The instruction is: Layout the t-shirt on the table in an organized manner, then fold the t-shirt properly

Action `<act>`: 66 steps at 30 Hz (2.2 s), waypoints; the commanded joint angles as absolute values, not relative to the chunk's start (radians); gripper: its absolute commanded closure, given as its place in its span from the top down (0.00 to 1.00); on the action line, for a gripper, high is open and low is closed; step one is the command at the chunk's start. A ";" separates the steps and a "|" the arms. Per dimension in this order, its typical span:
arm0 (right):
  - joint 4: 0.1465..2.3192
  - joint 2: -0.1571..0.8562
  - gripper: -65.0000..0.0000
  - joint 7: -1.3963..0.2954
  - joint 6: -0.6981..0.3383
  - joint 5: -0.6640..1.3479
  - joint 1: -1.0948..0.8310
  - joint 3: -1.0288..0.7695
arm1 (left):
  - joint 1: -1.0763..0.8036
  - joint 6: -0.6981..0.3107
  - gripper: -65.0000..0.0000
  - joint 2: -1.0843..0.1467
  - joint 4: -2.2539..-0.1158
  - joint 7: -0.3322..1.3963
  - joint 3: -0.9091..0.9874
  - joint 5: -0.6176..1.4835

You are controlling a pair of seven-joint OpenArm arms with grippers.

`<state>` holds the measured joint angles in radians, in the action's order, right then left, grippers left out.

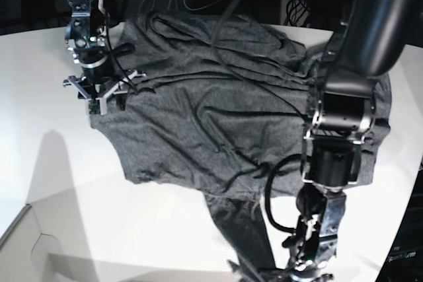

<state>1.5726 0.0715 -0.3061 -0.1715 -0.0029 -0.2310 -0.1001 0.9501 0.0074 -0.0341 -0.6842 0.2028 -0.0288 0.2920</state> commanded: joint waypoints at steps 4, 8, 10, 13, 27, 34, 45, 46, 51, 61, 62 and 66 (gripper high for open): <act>1.595 0.079 0.43 -0.280 -0.171 0.001 -0.216 -0.104 | 0.941 0.007 0.01 -0.087 -0.713 0.173 -0.027 0.292; 1.595 0.079 0.43 -0.280 -0.171 0.001 -0.189 -0.104 | 0.877 0.007 0.01 -0.133 -0.713 0.168 -0.027 0.292; 1.595 0.079 0.43 -0.280 -0.171 0.001 -0.177 -0.102 | 0.835 0.007 0.01 -0.142 -0.713 0.166 -0.027 0.292; 1.595 0.079 0.43 -0.282 -0.171 0.001 -0.143 -0.101 | 0.773 0.005 0.01 -0.182 -0.713 0.166 -0.025 0.292; 1.586 0.084 0.43 -0.369 -0.211 0.001 0.033 -0.053 | 0.624 0.004 0.63 -0.272 -0.791 0.176 0.214 0.294; 1.414 0.082 0.42 -0.384 -0.309 0.001 0.196 0.044 | 0.340 0.004 0.65 -0.263 -1.176 0.366 0.349 0.292; 0.837 0.042 0.35 -0.355 -0.312 0.002 0.561 0.177 | 0.120 0.002 0.65 -0.223 -1.219 0.387 0.344 0.285; 0.780 0.042 0.35 -0.329 -0.312 0.002 0.582 0.185 | 0.119 0.002 0.65 -0.223 -1.219 0.387 0.344 0.285; 0.559 0.071 0.36 -0.202 -0.306 0.002 0.624 0.180 | 0.101 0.002 0.65 -0.229 -1.221 0.389 0.344 0.289; 0.530 0.216 0.36 -0.176 -0.260 0.002 0.579 -0.090 | 0.107 0.002 0.65 -0.220 -1.224 0.389 0.341 0.291; 0.542 0.223 0.36 -0.176 -0.248 0.002 0.579 -0.104 | 0.111 0.002 0.65 -0.220 -1.222 0.389 0.326 0.291; 0.616 0.226 0.36 -0.176 -0.163 0.002 0.578 -0.180 | 0.128 0.002 0.65 -0.222 -1.227 0.389 0.269 0.291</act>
